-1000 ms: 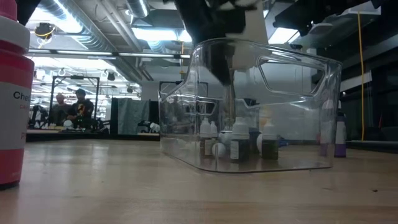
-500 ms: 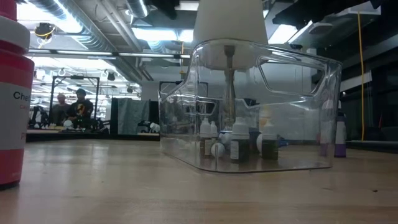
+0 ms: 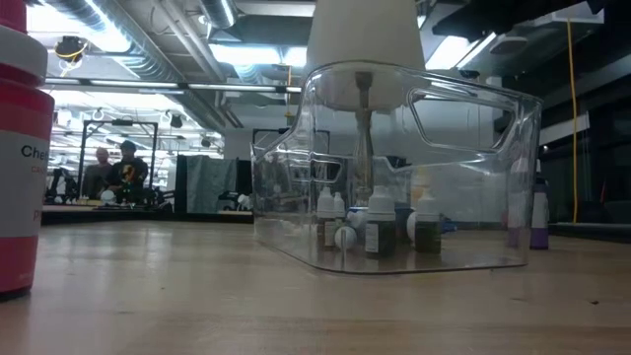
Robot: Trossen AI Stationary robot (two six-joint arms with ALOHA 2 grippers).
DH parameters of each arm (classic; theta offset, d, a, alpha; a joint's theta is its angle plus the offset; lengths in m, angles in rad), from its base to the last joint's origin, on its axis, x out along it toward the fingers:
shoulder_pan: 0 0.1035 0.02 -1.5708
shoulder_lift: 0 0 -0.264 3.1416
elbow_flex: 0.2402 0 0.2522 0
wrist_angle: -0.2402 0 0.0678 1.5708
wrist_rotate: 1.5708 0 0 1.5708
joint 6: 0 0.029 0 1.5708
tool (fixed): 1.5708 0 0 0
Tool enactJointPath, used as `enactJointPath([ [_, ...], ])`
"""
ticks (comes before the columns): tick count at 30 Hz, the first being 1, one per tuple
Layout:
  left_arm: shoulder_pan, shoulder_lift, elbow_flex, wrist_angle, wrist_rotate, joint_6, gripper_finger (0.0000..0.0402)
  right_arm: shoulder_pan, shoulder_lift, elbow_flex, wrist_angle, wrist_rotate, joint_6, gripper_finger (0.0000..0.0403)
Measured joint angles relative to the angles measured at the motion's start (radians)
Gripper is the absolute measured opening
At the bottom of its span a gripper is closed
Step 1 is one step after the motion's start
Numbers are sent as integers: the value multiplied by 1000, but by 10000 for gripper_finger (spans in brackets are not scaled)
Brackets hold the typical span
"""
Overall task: Pick & Place food coloring
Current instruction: Put the big red food coloring bottle into the transparent bin
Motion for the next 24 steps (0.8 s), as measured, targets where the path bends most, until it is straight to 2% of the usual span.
enactJointPath([
  [2, -30, 26, 0, -10, 16, -34, 185, 5, -2, 0, -1, -27, 0, 123],
  [6, -69, 94, 0, -29, 129, -73, 185, 18, -4, 0, 0, -64, 6, 123],
  [8, -90, 124, 0, -16, 154, -81, 188, 25, -4, 0, -1, -65, 27, 123],
  [12, -126, 170, 0, -12, 144, -82, 211, 33, -4, 0, -1, -65, 71, 123],
  [20, -147, 242, 0, -12, 97, -71, 298, 37, -4, 0, -3, -65, 75, 123],
  [24, -141, 295, 0, 27, 90, -18, 326, 37, -4, 0, -5, -65, 79, 123],
])
